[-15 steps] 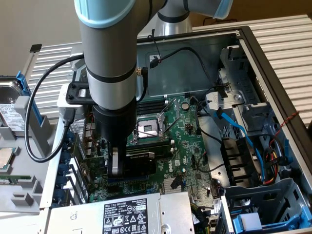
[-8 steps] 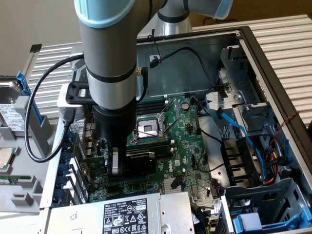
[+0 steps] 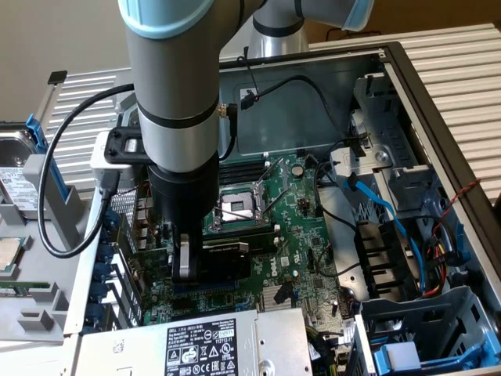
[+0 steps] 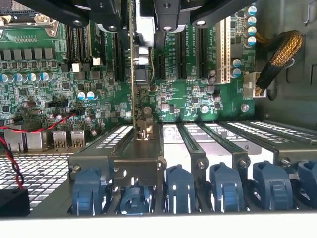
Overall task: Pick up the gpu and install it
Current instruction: 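Insert the gpu into the slot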
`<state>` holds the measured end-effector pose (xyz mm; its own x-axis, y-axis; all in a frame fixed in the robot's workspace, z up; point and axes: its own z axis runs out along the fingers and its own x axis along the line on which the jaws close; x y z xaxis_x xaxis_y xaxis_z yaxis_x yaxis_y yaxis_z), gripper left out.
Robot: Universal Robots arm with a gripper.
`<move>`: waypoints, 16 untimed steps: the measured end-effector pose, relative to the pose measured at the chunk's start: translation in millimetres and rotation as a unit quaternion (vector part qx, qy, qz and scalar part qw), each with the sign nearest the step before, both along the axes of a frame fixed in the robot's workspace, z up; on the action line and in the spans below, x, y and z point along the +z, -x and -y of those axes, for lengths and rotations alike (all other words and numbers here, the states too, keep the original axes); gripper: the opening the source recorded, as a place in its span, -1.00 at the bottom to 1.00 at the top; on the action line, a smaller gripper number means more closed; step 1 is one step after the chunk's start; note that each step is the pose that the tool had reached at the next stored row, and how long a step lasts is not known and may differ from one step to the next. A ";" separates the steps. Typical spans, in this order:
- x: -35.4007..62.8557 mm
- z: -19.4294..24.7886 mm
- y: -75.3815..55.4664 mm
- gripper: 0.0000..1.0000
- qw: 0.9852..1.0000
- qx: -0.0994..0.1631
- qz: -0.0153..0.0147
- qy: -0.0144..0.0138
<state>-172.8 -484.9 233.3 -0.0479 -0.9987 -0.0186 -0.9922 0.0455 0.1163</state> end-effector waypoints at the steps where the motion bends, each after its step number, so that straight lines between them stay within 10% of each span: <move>1: 0.1 0.0 0.0 -0.43 1.000 0.000 0.000 0.000; 16: -0.2 -0.2 -1.3 -0.43 1.000 0.000 0.000 0.000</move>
<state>-171.6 -484.7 233.1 -0.0480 -0.9987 -0.0186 -0.9923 0.0455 0.1156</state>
